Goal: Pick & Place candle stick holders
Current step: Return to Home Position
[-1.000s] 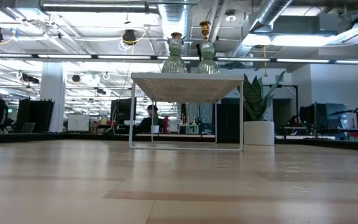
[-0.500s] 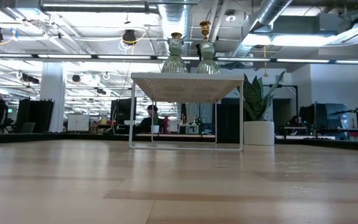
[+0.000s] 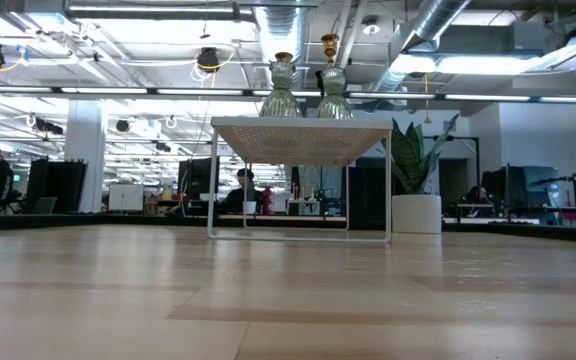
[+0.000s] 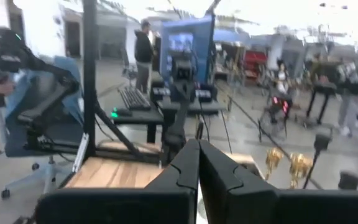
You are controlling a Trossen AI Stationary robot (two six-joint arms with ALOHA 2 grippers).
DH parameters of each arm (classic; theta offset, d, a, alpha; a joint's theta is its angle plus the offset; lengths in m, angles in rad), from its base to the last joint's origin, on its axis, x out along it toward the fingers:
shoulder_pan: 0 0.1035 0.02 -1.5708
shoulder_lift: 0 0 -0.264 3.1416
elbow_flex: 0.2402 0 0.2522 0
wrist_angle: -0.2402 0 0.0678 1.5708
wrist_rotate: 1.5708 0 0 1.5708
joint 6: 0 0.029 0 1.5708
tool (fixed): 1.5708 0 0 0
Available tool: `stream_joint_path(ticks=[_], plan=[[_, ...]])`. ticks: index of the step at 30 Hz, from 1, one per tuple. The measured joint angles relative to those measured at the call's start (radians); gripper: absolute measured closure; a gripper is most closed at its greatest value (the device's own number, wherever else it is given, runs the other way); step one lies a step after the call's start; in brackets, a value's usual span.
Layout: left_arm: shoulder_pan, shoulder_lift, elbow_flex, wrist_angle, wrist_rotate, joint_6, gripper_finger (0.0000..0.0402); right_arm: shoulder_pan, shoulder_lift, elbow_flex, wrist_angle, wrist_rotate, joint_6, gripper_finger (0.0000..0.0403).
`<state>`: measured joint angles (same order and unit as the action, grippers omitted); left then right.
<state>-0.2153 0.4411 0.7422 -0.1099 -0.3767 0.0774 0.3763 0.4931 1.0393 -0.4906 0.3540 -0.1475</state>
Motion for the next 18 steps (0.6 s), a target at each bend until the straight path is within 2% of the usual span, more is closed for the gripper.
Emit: stream_joint_path(ticks=[9,15,18], plan=[[0.007,0.028,-0.013,0.110,0.011,0.059,0.0397,0.002,-0.122,-0.018,0.011,-0.017,-0.035,0.0403],[0.065,0.031,-0.013,0.115,0.011,0.074,0.0397,0.004,-0.233,-0.123,0.038,-0.036,-0.036,0.0403],[0.108,0.031,-0.013,0.118,0.063,0.076,0.0397,0.004,-0.307,-0.190,0.084,-0.042,-0.036,0.0403]])
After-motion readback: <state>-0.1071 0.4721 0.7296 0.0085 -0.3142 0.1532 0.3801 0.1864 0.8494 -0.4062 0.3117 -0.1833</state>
